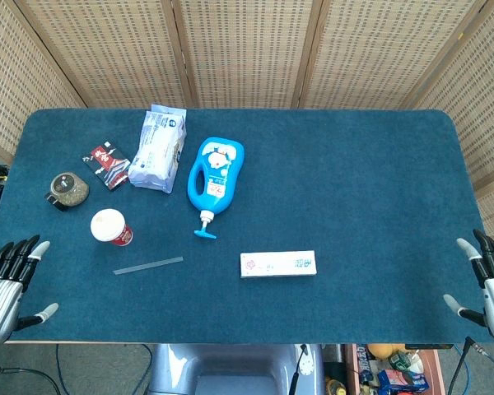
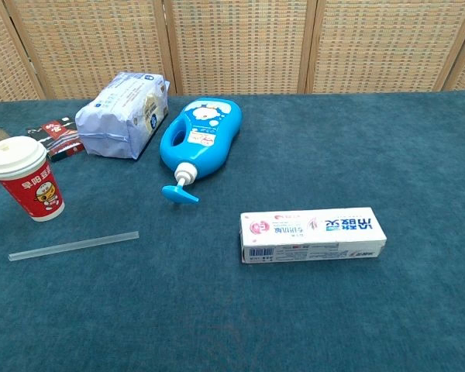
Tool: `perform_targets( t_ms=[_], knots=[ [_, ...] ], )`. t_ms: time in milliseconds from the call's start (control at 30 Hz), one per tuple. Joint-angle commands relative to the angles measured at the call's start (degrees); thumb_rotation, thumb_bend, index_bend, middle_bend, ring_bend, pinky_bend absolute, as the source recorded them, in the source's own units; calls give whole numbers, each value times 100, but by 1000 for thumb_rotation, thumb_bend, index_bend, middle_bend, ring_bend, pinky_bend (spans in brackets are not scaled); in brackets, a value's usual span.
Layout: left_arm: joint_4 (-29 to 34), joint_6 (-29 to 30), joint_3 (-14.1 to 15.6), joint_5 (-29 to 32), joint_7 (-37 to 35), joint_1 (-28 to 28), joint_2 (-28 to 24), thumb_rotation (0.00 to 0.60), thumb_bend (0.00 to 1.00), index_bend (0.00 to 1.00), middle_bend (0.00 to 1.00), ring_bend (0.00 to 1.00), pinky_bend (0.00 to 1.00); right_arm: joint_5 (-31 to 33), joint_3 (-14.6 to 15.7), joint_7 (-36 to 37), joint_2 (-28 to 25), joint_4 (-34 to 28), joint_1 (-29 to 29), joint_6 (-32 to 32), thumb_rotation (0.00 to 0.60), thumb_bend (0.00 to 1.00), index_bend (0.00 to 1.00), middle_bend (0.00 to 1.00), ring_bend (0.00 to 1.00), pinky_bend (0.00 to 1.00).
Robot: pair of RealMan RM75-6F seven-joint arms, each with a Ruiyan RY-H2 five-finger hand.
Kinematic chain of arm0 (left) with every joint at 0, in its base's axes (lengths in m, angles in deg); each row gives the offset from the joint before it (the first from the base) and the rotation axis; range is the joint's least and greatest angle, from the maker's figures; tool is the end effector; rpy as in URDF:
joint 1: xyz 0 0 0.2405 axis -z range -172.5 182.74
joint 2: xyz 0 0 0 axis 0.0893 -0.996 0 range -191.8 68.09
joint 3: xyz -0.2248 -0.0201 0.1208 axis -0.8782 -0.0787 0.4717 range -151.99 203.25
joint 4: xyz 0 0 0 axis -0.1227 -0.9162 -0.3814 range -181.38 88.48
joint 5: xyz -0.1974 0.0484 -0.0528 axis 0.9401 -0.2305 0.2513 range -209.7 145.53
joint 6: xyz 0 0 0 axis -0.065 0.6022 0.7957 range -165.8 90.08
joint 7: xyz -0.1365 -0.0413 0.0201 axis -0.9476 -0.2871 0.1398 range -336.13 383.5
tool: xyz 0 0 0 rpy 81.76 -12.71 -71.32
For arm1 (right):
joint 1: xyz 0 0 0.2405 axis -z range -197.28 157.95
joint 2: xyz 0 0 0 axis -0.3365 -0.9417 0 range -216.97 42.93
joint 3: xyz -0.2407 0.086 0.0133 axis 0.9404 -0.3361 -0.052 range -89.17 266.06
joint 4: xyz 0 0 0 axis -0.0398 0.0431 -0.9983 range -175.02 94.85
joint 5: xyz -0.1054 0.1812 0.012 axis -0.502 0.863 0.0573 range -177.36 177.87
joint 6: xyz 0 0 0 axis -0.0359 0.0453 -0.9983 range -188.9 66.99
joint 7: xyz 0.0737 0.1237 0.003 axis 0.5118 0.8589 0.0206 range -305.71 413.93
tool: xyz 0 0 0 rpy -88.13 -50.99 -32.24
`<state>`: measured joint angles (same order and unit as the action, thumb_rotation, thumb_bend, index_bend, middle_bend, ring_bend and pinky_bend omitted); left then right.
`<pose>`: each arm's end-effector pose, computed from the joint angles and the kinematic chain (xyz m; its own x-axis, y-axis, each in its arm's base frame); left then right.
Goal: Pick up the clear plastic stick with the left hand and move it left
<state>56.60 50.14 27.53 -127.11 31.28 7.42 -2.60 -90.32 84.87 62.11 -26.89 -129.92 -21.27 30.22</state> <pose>-0.2700 0.1474 0.1587 0.4305 0.0387 0.9018 0.8975 -0.1242 -0.4231 -0.3151 -0.1655 0.1961 0.3709 0.0910 0.9242 -0.9254 -0.0472 0.3761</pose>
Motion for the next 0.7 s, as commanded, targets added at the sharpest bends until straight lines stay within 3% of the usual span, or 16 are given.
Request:
perform_targets(
  t_ms=[33, 200, 433, 567, 700],
  knots=[
    [-22, -36, -4, 7, 5, 20, 23, 600, 109, 0, 0, 0, 0, 5, -2, 11, -1, -3, 0, -1, 600, 0, 0, 0, 0, 0],
    [-47, -247, -33, 16, -3, 161, 84, 600, 109, 0, 0, 0, 0, 21, -8, 36, -14, -15, 7, 7, 600, 0, 0, 0, 0, 0],
    [164, -1175, -346, 291, 269, 847, 345, 600, 112, 0, 0, 0, 0, 95, -28, 46, -9, -11, -43, -112, 600, 0, 0, 0, 0, 0],
    [301, -1949, -653, 934, 492, 1363, 680, 600, 113, 16, 0, 0, 0, 153, -29, 83, 6, 12, -76, -212, 600, 0, 0, 0, 0, 0],
    [358, -2594, -888, 1652, 889, 1833, 1053, 600, 112, 150, 0, 0, 0, 200, -34, 171, -5, 37, -96, -279, 600, 0, 0, 0, 0, 0]
  ],
)
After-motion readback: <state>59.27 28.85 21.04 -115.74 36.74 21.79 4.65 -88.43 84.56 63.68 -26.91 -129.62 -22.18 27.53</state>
